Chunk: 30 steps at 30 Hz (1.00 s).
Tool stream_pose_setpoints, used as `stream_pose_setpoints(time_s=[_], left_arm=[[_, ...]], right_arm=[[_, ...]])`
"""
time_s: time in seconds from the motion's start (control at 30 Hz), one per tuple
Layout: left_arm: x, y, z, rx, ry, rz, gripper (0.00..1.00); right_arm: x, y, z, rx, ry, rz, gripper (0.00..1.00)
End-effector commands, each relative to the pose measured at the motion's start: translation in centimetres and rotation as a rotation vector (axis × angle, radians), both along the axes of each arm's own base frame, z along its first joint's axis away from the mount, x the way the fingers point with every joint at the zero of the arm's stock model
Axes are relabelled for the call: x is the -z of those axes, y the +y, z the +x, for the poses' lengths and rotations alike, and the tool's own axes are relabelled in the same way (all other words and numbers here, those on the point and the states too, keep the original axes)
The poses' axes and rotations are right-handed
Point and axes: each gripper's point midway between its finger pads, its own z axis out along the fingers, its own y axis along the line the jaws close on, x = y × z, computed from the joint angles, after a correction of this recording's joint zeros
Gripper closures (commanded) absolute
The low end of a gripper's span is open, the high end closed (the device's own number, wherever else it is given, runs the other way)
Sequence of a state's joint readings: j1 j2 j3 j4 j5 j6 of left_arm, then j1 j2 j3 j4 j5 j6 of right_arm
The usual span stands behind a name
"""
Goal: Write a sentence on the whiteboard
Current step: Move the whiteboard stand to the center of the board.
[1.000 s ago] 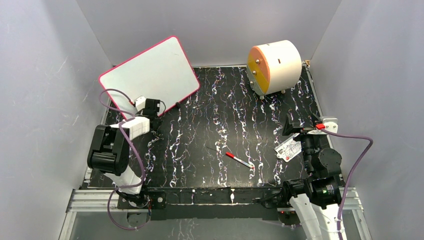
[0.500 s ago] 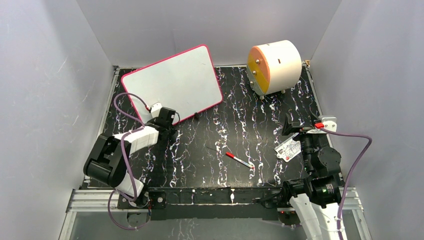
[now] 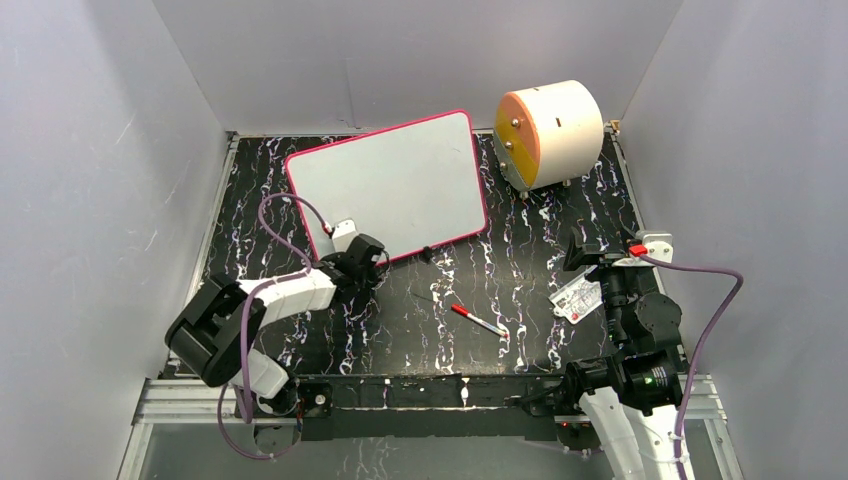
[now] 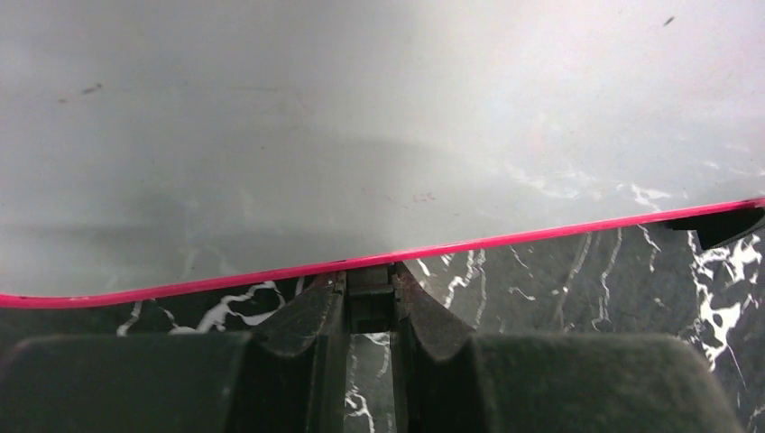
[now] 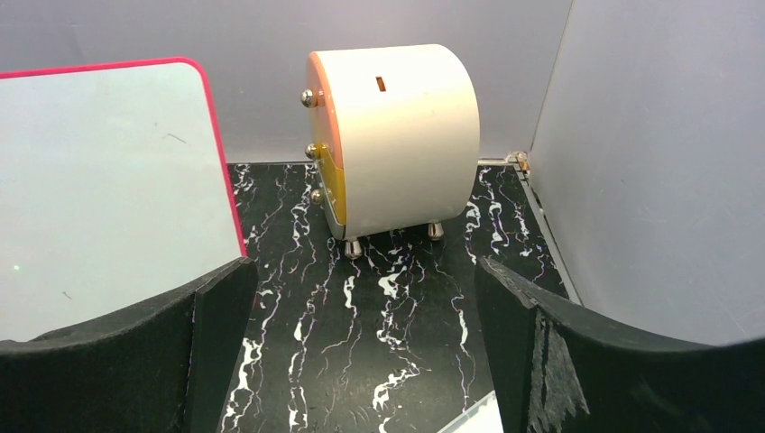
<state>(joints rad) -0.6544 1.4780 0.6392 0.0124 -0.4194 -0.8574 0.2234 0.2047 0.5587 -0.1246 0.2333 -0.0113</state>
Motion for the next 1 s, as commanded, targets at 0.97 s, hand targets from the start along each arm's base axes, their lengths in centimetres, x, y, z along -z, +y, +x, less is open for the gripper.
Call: stream_pose_setpoints(time_s=[0.97], left_arm=[[1.5,-8.1,-6.4,0.069,0.086,-0.043,0.85]], right_arm=[[-1.3,-0.1,-0.1,0.004,-0.034,0.007,0.01]])
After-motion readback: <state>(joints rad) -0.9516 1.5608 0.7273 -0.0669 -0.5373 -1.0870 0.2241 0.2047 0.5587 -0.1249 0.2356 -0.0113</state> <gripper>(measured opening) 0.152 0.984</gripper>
